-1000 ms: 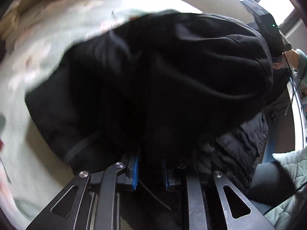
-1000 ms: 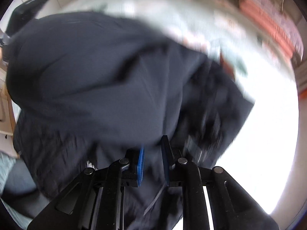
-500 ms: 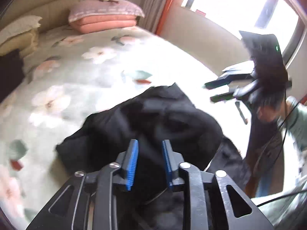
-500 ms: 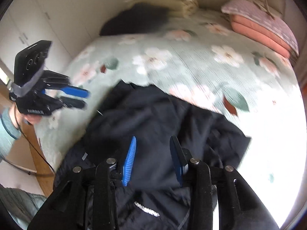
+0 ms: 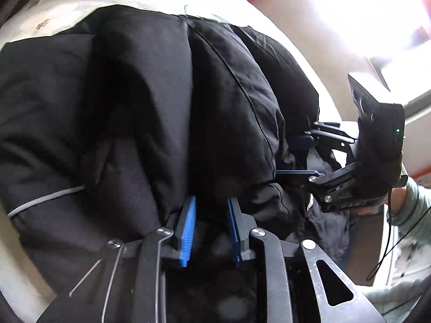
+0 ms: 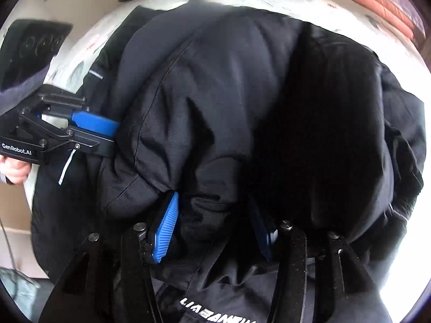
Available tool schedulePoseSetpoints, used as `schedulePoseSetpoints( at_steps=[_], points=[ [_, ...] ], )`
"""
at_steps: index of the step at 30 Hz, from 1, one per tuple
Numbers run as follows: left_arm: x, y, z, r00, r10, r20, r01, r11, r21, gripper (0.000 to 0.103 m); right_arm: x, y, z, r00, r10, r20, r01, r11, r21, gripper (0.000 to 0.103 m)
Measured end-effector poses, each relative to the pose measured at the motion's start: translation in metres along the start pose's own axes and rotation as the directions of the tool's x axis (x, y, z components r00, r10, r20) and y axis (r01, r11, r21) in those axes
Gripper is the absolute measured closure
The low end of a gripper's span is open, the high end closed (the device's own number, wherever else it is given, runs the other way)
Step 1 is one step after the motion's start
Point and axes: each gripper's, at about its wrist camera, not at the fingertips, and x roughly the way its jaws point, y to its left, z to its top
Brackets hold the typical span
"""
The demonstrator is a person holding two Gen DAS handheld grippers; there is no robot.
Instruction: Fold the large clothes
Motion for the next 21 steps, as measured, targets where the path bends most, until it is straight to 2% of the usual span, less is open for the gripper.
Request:
schedulePoseSetpoints(
  at_steps=[2, 4, 6, 8, 10, 12, 14, 16, 17, 19, 21],
  points=[
    [-0.02, -0.007, 0.002, 1.0, 0.029, 0.006, -0.029, 1.0, 0.004, 0.084, -0.027, -0.003, 0.005, 0.999, 0.038, -0.022, -0.038, 0.999, 0.022, 0.053],
    [-0.048, -0.026, 0.008, 0.997, 0.06, 0.047, -0.063, 0.996, 0.055, 0.082, -0.064, -0.011, 0.014, 0.997, 0.054, 0.047, -0.056, 0.998, 0.036, 0.053],
    [-0.068, -0.041, 0.017, 0.991, 0.062, 0.116, -0.073, 0.994, 0.087, 0.074, -0.097, -0.022, 0.027, 0.991, 0.049, 0.125, -0.058, 0.996, 0.067, 0.052],
    [-0.08, -0.048, 0.029, 0.981, 0.055, 0.185, -0.074, 0.993, 0.093, 0.055, -0.111, -0.041, 0.047, 0.979, 0.06, 0.196, -0.084, 0.989, 0.119, 0.052],
    [-0.074, -0.051, 0.04, 0.972, 0.047, 0.229, -0.067, 0.995, 0.079, 0.053, -0.102, -0.056, 0.067, 0.974, 0.025, 0.225, -0.061, 0.986, 0.154, 0.052],
    [-0.054, -0.042, 0.045, 0.979, 0.042, 0.201, -0.051, 0.998, 0.042, 0.053, -0.071, -0.062, 0.09, 0.982, -0.023, 0.189, -0.009, 0.986, 0.168, 0.052],
    [-0.027, -0.032, 0.041, 0.989, 0.042, 0.145, -0.045, 0.999, 0.013, 0.053, -0.032, -0.08, 0.096, 0.99, -0.084, 0.11, 0.059, 0.976, 0.209, 0.065],
    [0.001, -0.025, 0.024, 0.992, 0.084, 0.089, -0.084, 0.996, 0.002, 0.054, 0.01, -0.101, 0.088, 0.994, -0.113, 0.007, 0.109, 0.969, 0.222, 0.087],
    [0.009, -0.019, 0.012, 0.993, 0.079, 0.085, -0.079, 0.997, -0.006, 0.057, 0.014, -0.105, 0.083, 0.994, -0.107, 0.033, 0.097, 0.97, 0.221, 0.096],
    [0.004, -0.006, 0.001, 0.994, 0.042, 0.105, -0.036, 0.998, -0.054, 0.059, 0.006, -0.115, 0.079, 0.997, -0.053, 0.06, 0.035, 0.962, 0.271, 0.098],
    [-0.003, -0.004, 0.003, 0.995, 0.03, 0.099, -0.023, 0.997, -0.076, 0.061, -0.006, -0.118, 0.078, 0.998, -0.033, 0.049, 0.016, 0.952, 0.307, 0.098]
  ],
)
